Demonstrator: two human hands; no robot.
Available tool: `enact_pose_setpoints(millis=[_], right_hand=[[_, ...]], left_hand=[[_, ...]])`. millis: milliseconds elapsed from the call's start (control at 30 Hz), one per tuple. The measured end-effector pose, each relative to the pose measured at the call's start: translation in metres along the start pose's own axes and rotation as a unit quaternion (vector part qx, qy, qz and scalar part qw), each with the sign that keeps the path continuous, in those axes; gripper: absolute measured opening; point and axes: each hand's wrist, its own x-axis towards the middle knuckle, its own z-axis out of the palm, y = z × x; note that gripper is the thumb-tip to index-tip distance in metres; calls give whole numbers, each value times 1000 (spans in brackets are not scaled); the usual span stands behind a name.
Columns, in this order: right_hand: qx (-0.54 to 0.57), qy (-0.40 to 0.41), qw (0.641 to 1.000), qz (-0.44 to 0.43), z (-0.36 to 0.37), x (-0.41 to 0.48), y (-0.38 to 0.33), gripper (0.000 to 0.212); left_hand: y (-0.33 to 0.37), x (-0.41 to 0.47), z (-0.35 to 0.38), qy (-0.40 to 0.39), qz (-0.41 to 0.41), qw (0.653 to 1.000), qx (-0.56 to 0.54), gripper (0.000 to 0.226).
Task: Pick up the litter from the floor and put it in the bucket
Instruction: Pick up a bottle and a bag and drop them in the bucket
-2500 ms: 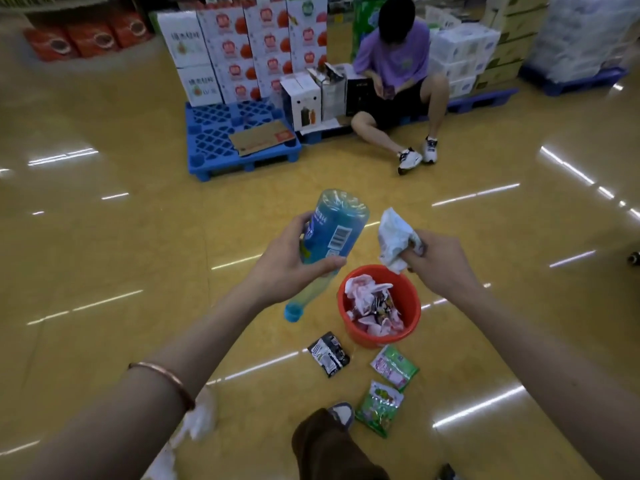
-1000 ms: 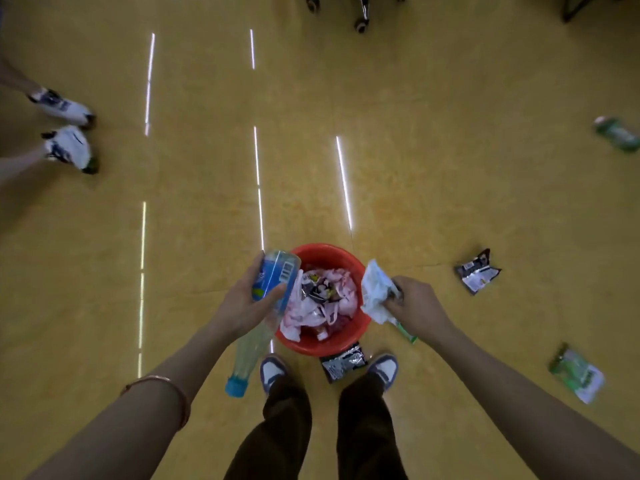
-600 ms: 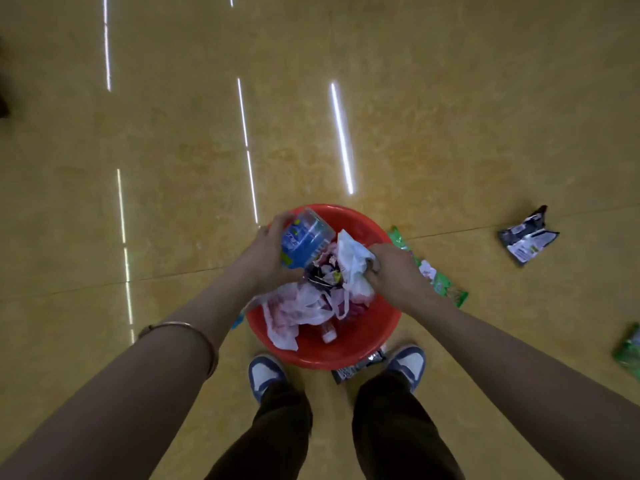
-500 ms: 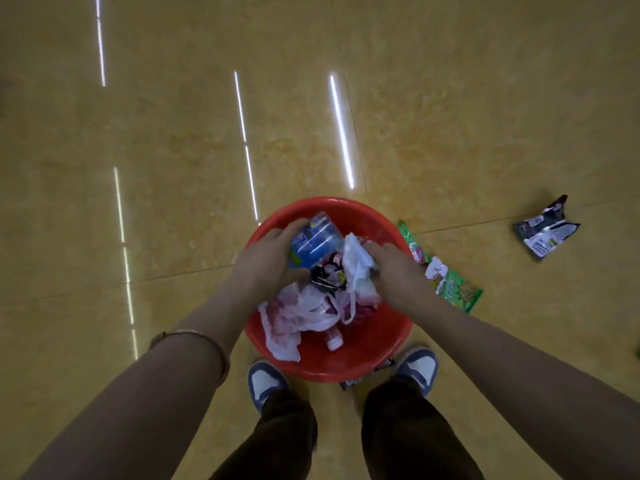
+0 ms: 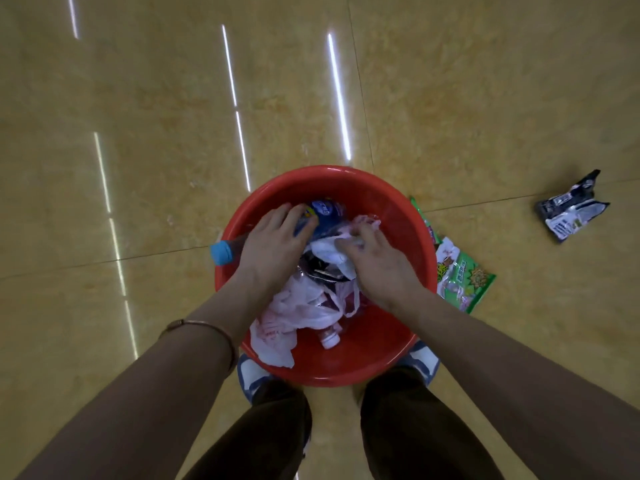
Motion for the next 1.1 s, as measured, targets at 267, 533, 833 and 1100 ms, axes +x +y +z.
enact_pose_setpoints(millis=[267, 533, 833, 1100], right_hand=[[-52, -98, 993, -41, 36, 20, 0, 55], [-75, -161, 983, 37, 60, 45, 17, 55], [-46, -69, 996, 23, -6, -11, 7, 60], [64, -30, 996, 46, -67, -61, -6, 70]], left_hand=[[9, 28, 27, -4, 79, 994, 73, 46], [16, 31, 59, -78, -8, 997, -11, 57], [16, 9, -10, -52, -55, 980, -184, 52], [54, -98, -87, -13, -154, 977, -145, 44]])
